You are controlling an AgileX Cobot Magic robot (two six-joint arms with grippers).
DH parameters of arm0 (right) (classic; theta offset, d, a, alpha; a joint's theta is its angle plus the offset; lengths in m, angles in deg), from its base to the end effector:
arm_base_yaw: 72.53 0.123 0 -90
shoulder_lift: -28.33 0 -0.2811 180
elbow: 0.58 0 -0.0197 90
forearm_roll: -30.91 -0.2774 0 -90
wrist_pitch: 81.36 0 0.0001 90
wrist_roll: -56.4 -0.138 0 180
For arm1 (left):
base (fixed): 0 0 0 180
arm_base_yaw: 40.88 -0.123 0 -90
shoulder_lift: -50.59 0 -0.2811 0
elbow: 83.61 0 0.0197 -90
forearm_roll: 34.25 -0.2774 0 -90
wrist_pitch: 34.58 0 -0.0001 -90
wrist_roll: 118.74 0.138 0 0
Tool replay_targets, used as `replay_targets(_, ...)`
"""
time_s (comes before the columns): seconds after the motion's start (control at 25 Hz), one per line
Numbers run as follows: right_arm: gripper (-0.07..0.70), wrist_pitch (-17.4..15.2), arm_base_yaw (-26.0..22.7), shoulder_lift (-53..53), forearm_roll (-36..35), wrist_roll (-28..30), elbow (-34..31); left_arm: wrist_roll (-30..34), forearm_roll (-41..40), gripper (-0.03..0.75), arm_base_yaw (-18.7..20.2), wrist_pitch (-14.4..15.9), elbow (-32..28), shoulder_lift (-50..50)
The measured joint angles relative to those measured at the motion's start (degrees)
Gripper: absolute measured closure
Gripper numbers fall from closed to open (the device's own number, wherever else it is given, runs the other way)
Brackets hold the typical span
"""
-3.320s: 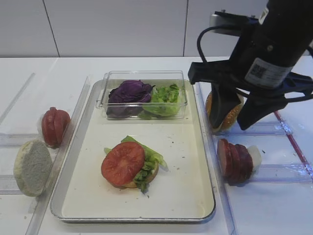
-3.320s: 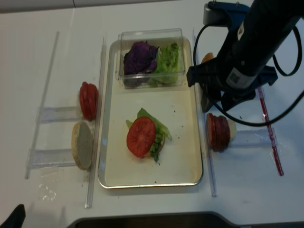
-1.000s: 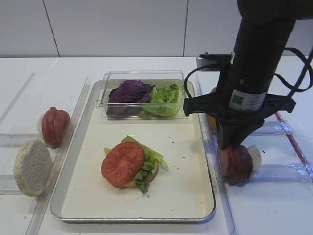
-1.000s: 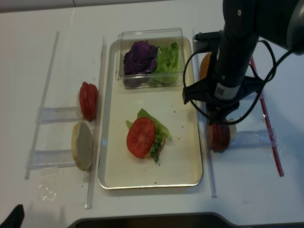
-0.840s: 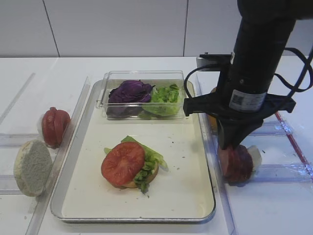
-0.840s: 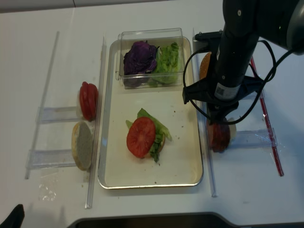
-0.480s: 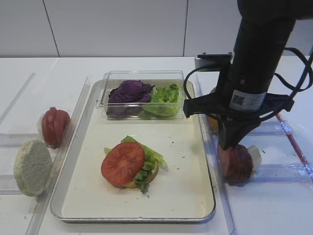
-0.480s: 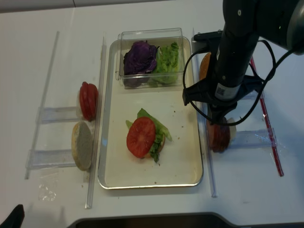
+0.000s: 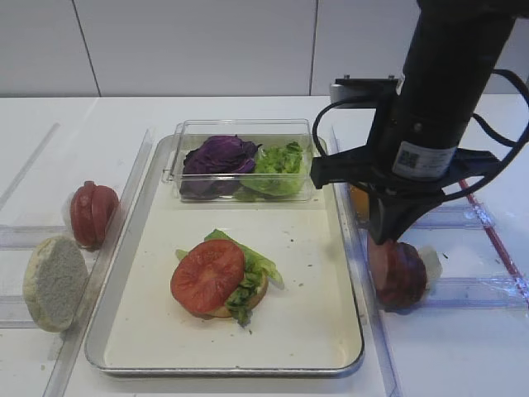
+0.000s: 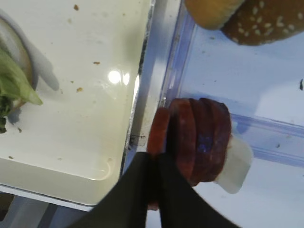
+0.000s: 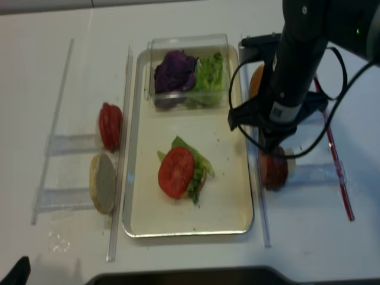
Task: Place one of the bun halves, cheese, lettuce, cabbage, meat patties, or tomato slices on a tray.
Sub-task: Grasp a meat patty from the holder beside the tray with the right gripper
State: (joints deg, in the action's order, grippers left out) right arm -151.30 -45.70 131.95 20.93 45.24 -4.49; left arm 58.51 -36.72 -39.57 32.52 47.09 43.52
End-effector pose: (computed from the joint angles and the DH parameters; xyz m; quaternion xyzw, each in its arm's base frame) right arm 0.2961 0.1750 0.1954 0.1080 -0.9905 -0.0850 0.0060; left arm 0.0562 0.0042 0.2515 -0.0131 0.8805 0.0047 0.4739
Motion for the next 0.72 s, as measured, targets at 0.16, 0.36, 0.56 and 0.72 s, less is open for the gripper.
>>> replay_targets(0.16, 0.544, 0.0, 0.0, -1.04, 0.0, 0.0, 0.0, 0.0, 0.0, 0.183, 0.0, 0.0, 0.0, 0.0)
replay_targets(0.36, 0.544, 0.0, 0.0, -1.4, -0.54, 0.0, 0.0, 0.0, 0.0, 0.183, 0.0, 0.0, 0.0, 0.0)
replay_targets(0.56, 0.544, 0.0, 0.0, -2.52, -1.02, 0.0, 0.0, 0.0, 0.0, 0.183, 0.0, 0.0, 0.0, 0.0)
replay_targets(0.72, 0.544, 0.0, 0.0, -4.5, -1.02, 0.0, 0.0, 0.0, 0.0, 0.183, 0.0, 0.0, 0.0, 0.0)
